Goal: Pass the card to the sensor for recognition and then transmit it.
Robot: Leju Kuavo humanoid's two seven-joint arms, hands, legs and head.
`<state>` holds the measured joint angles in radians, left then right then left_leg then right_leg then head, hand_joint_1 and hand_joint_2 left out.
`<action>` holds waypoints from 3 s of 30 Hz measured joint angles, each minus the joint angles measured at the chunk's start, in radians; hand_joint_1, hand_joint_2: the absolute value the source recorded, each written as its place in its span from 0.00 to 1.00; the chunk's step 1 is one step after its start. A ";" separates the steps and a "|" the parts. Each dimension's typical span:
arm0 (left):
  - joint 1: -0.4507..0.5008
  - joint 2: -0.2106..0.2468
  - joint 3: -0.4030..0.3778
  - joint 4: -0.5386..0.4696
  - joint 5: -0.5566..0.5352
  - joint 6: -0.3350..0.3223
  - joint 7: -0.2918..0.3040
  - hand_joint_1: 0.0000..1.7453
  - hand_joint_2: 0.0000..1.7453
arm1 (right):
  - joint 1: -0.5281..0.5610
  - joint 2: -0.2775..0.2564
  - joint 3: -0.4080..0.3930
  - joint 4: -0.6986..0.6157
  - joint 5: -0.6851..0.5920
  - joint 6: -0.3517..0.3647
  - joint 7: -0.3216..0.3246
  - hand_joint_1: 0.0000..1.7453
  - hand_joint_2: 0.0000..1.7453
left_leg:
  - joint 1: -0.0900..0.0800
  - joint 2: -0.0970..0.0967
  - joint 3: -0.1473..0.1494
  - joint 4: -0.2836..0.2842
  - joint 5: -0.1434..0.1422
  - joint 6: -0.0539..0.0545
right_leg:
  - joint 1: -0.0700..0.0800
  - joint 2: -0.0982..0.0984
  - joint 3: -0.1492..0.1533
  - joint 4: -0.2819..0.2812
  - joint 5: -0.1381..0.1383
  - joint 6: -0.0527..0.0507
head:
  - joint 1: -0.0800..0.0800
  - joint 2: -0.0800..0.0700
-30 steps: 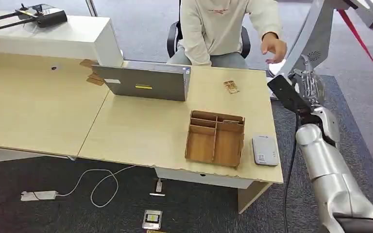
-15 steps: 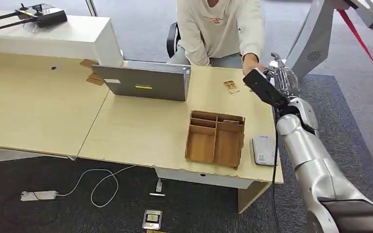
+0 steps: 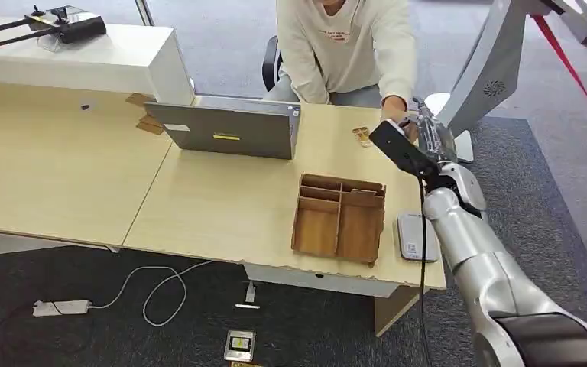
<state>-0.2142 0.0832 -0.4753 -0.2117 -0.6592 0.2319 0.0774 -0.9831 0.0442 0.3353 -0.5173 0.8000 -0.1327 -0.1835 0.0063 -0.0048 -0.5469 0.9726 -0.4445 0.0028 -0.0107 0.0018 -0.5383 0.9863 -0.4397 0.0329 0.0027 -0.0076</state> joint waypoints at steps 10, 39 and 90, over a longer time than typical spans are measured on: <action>0.004 0.000 0.000 0.000 0.005 0.008 0.000 0.00 0.00 | -0.003 0.006 0.006 0.018 -0.017 -0.082 -0.019 0.00 1.00 | 0.000 0.000 0.000 0.000 0.000 0.000 | 0.000 0.000 0.000 0.000 0.000 0.000 | 0.000 0.000; 0.034 0.009 0.011 0.000 0.011 0.028 0.006 0.00 0.00 | 0.324 -0.167 -0.064 -0.564 -0.152 0.027 0.247 0.00 1.00 | 0.000 0.000 0.000 0.000 0.000 0.000 | 0.000 0.001 -0.001 -0.001 0.000 0.000 | 0.000 0.000; -0.003 -0.003 0.011 0.000 -0.032 0.018 0.026 0.00 0.00 | 0.258 -0.031 0.048 -0.232 -0.042 0.068 0.090 0.00 1.00 | 0.000 0.000 -0.001 0.000 0.000 0.000 | 0.000 0.000 -0.001 0.000 0.000 0.000 | 0.000 0.000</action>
<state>-0.2177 0.0801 -0.4639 -0.2113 -0.6916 0.2499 0.1038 -0.7246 0.0134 0.3838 -0.7488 0.7576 -0.0645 -0.0931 0.0066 -0.0048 -0.5477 0.9724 -0.4445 0.0027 -0.0105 0.0022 -0.5389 0.9862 -0.4397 0.0328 0.0031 -0.0076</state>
